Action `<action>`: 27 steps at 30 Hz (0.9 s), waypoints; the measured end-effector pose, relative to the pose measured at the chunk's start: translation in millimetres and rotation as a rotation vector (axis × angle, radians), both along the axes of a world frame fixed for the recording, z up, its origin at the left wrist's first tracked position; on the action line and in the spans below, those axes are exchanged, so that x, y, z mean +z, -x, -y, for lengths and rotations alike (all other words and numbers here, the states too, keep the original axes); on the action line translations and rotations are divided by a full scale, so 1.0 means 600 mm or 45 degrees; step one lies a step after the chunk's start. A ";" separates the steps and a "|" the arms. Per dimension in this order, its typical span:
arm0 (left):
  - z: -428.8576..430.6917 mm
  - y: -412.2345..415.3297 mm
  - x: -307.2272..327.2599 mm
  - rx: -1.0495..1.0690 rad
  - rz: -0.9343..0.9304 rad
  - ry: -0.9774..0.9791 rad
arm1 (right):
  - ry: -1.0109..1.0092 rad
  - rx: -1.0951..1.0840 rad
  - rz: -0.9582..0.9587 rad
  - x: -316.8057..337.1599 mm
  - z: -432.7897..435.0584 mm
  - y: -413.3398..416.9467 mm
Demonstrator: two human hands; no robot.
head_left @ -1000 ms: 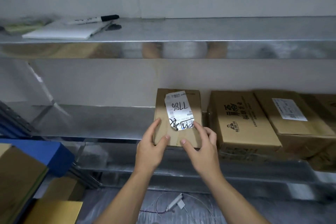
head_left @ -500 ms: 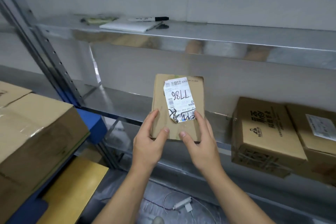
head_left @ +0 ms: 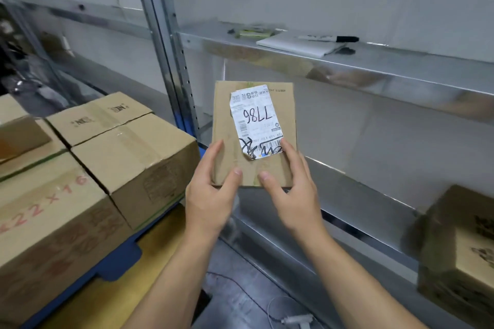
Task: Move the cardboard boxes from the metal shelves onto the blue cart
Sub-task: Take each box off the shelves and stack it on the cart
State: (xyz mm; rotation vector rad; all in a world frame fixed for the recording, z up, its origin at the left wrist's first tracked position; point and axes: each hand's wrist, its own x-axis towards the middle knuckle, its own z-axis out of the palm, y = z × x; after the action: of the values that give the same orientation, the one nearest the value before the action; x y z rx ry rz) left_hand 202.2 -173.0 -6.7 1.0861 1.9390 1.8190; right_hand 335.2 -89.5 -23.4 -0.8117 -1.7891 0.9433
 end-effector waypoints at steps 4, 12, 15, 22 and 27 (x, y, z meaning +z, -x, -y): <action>0.009 0.064 0.024 0.115 -0.018 -0.021 | -0.037 0.103 0.002 0.023 -0.010 0.083; 0.022 0.206 0.064 0.342 -0.081 -0.098 | -0.076 0.263 -0.045 0.064 -0.020 0.257; 0.027 0.254 0.075 0.384 -0.091 -0.100 | -0.080 0.285 -0.053 0.072 -0.024 0.317; 0.045 0.354 0.073 0.451 -0.120 -0.042 | -0.028 0.368 0.002 0.073 -0.016 0.428; 0.070 0.415 0.065 0.560 -0.083 0.007 | 0.010 0.499 0.004 0.070 0.004 0.497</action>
State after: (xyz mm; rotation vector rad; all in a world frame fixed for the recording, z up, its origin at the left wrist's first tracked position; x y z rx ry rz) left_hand -46.5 -214.9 32.5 0.7646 2.3661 2.0051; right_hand 36.8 -91.9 18.4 -0.4718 -1.9882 1.1987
